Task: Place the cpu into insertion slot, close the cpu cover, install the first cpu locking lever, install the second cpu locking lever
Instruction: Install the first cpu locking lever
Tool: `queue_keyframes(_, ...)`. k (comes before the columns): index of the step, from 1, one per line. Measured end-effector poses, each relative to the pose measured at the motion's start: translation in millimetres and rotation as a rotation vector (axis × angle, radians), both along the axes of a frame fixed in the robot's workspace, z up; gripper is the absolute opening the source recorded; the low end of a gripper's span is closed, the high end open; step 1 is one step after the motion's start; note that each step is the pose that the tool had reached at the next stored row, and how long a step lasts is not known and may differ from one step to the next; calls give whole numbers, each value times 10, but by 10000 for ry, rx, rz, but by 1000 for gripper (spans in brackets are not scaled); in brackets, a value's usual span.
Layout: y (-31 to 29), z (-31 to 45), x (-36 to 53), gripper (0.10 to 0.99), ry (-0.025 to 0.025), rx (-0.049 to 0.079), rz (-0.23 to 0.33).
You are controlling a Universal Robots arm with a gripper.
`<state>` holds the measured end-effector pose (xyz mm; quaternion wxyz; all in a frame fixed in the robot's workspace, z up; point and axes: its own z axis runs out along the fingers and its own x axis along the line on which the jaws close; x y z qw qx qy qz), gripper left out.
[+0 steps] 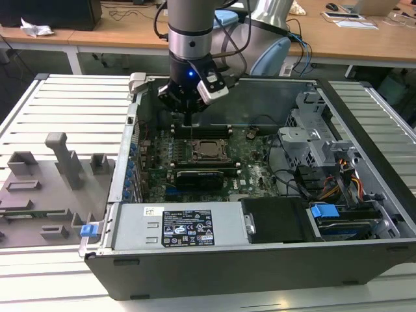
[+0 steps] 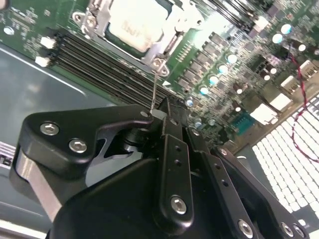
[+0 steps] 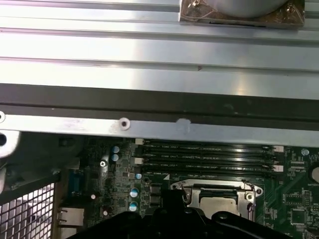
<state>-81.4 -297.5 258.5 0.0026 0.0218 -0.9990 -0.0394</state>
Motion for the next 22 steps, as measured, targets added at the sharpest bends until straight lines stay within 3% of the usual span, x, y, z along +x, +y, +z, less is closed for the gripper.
queue_keyframes(7,0,-10,193,106,2,-8,1)
queue_keyframes(12,1,-20,224,106,1,-7,-1)
queue_keyframes(14,-1,-34,224,106,5,77,1)
queue_keyframes(15,0,-42,224,106,4,253,0)
queue_keyframes(16,0,-73,250,106,2,283,-1)
queue_keyframes(18,1,-128,342,106,3,280,0)
queue_keyframes(22,1,-154,366,106,3,278,0)
